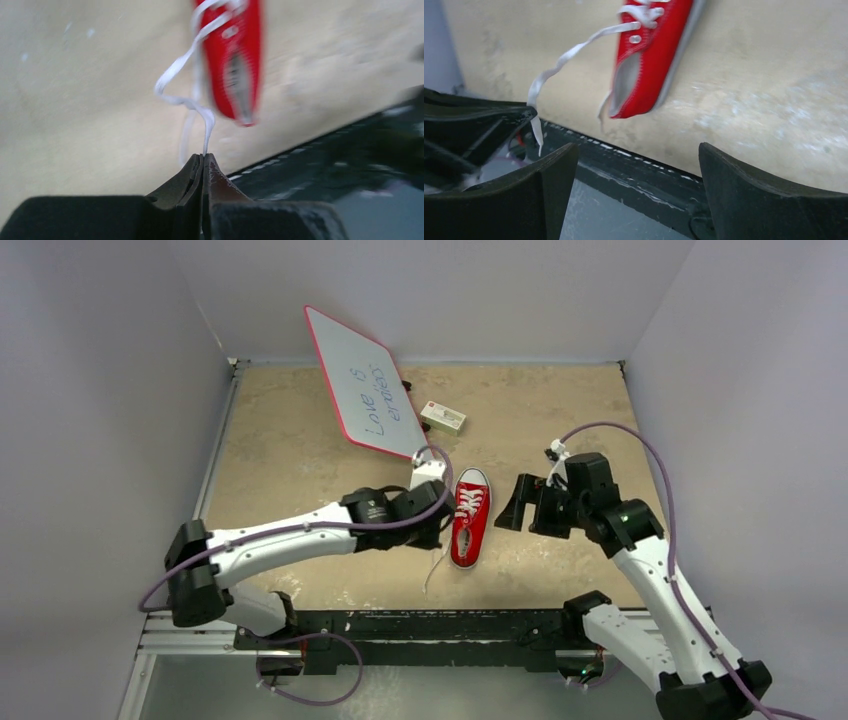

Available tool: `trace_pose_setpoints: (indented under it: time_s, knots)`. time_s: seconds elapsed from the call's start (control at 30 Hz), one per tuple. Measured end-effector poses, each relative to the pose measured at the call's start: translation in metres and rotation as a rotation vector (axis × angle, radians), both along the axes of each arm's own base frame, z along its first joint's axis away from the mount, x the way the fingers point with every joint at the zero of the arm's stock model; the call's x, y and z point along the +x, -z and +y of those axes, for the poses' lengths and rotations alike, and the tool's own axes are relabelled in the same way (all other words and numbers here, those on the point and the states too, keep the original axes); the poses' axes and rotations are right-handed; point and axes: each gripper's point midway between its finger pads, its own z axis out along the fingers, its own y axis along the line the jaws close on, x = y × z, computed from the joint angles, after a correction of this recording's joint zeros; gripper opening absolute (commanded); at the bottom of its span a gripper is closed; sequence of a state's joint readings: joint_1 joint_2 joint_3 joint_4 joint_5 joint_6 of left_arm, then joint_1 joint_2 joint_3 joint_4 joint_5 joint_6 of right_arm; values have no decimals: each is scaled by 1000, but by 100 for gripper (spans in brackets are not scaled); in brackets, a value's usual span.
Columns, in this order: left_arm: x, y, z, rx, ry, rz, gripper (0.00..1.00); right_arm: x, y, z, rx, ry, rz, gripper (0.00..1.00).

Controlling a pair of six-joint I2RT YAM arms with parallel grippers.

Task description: Tie the shoes

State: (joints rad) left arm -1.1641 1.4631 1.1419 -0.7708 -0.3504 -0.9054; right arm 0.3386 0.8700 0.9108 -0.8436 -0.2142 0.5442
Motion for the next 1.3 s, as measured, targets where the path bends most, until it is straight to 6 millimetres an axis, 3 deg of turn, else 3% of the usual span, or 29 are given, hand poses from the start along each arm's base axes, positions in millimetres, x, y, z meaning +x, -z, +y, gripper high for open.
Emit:
trace_pose_setpoints:
  time_s: [0.1, 0.2, 0.3, 0.43, 0.57, 0.7, 0.73, 0.8, 0.9, 0.97, 1.13, 1.3]
  knots:
    - [12, -75, -39, -265, 8, -44, 0, -5, -13, 27, 145, -145, -89, 91]
    - [30, -111, -54, -415, -11, -47, 0, -11, -27, 49, 278, -277, -187, 91]
    - [50, -111, -58, -457, -38, -19, 0, -12, -39, 64, 363, -370, -250, 90]
    - [62, -90, -65, -434, -45, 41, 0, -4, -50, 82, 457, -463, -300, 88]
    - [57, -76, -75, -422, -17, 99, 0, 7, -44, 95, 504, -496, -277, 77]
    - [57, -80, -84, -435, 12, 111, 0, 14, -31, 101, 515, -489, -235, 69]
    - [58, -84, -86, -442, 19, 109, 0, 16, -26, 101, 509, -481, -222, 65]
    - [60, -91, -89, -455, 31, 101, 0, 19, -17, 100, 495, -464, -202, 47]
    - [65, -98, -94, -465, 52, 95, 0, 24, -11, 99, 475, -438, -194, 0]
    - [70, -100, -96, -462, 69, 91, 0, 28, -8, 96, 452, -407, -190, 0]
    - [84, -94, -87, -406, 92, 80, 55, 47, 3, 72, 290, -219, -166, 0]
    - [95, -88, -66, -324, 99, 43, 70, 66, -7, 34, 81, -49, -182, 0]
